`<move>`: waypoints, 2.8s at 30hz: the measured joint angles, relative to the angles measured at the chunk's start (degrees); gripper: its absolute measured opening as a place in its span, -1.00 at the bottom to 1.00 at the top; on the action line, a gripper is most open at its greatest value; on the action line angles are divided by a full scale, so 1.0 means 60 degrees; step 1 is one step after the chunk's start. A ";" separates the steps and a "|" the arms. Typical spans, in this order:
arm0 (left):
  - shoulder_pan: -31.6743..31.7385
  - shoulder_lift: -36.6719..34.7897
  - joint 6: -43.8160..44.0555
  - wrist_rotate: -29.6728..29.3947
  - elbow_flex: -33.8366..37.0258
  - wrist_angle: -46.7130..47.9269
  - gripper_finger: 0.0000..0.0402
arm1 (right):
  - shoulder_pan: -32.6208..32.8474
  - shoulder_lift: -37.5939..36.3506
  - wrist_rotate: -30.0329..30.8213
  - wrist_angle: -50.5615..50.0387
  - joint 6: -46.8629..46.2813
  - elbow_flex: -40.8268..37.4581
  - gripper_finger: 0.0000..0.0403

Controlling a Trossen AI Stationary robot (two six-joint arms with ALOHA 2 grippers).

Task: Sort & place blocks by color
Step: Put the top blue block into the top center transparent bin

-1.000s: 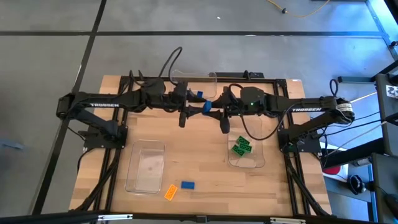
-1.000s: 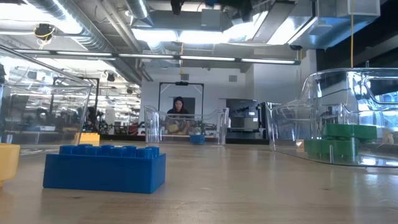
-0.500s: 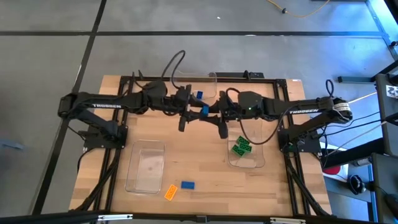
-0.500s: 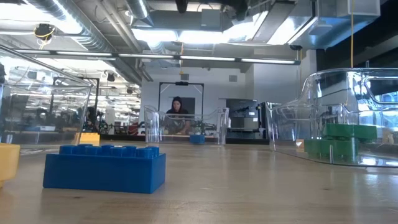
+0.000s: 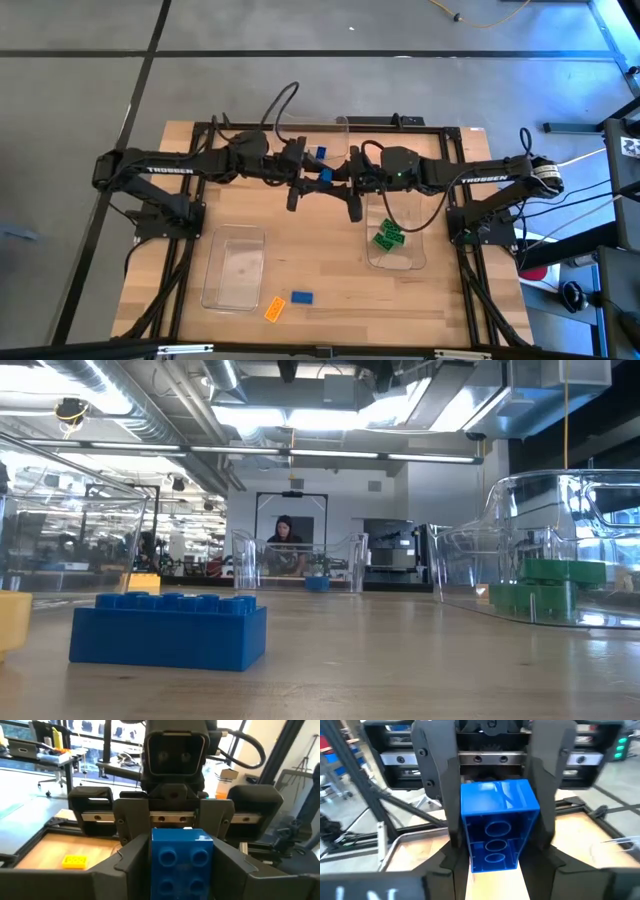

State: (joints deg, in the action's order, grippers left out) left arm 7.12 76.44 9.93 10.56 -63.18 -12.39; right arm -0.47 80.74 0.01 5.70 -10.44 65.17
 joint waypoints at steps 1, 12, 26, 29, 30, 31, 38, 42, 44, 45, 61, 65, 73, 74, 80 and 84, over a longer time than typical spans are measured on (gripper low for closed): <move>0.0013 -0.0010 0.0004 -0.0011 0.0000 0.0024 -0.21 | -0.0001 -0.0003 0.0119 0.0006 -0.0001 0.0000 -0.32; 0.0528 -0.0481 0.0002 0.0029 -0.0002 0.0865 -0.37 | -0.0015 0.0004 0.0359 0.0008 0.0083 0.0011 -0.14; 0.1932 -0.2880 -0.0700 -0.0493 0.0582 0.2605 -0.37 | -0.0029 -0.2249 0.3140 -0.4825 -0.0447 0.0004 0.86; 0.1994 -0.2956 -0.0253 -0.0471 0.1365 0.1679 -0.37 | -0.0026 -0.2654 0.3196 -0.5463 -0.0709 0.0004 0.85; 0.1992 -0.2941 -0.0105 -0.0390 0.1625 0.1192 -0.37 | -0.0025 -0.2760 0.3193 -0.5562 -0.0752 0.0004 0.85; 0.1992 -0.2940 0.0063 -0.0317 0.1893 0.0752 -0.37 | -0.0025 -0.2830 0.3194 -0.5681 -0.0794 0.0004 0.85; 0.2053 -0.2862 0.0581 -0.0238 0.2503 -0.0322 -0.37 | -0.0025 -0.3113 0.3232 -0.5742 -0.0965 0.0004 0.86; 0.2040 -0.2873 0.0588 -0.0155 0.2499 -0.0423 -0.37 | -0.0025 -0.3117 0.3228 -0.5735 -0.0962 0.0004 0.86; 0.2047 -0.2870 0.0613 -0.0155 0.2499 -0.0414 -0.37 | -0.0025 -0.3117 0.3228 -0.5729 -0.0968 0.0004 0.86; 0.2047 -0.2873 0.0633 -0.0152 0.2499 -0.0420 -0.37 | -0.0025 -0.3115 0.3228 -0.5727 -0.0969 0.0004 0.86; 0.2107 -0.2776 0.1047 -0.0820 0.2436 0.0293 -0.37 | -0.0022 -0.3106 0.3472 -0.5768 -0.1566 0.0004 0.86; 0.2608 -0.2257 0.1083 -0.0822 0.1894 0.1417 -0.37 | -0.0022 -0.3103 0.3856 -0.5851 -0.1891 0.0004 0.86; 0.3948 0.0369 0.0516 -0.0449 -0.0368 0.4020 -0.37 | -0.0022 -0.3099 0.4697 -0.6378 -0.2597 0.0000 0.86; 0.4107 0.0774 0.0474 -0.0453 -0.0652 0.4340 -0.37 | -0.0022 -0.3099 0.4798 -0.6496 -0.2753 -0.0004 0.86; 0.4643 0.3240 0.0358 -0.1493 -0.2353 0.6124 -0.37 | -0.0025 -0.3092 0.5734 -0.7325 -0.4148 -0.0005 0.86; 0.4829 0.4520 0.1049 -0.1710 -0.2974 0.6201 -0.37 | -0.0028 -0.3036 0.6063 -0.7722 -0.5031 -0.0007 0.86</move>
State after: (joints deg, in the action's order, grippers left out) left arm 36.09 103.56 16.22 0.30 -81.02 24.81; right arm -0.64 62.53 36.39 -40.63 -40.62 65.12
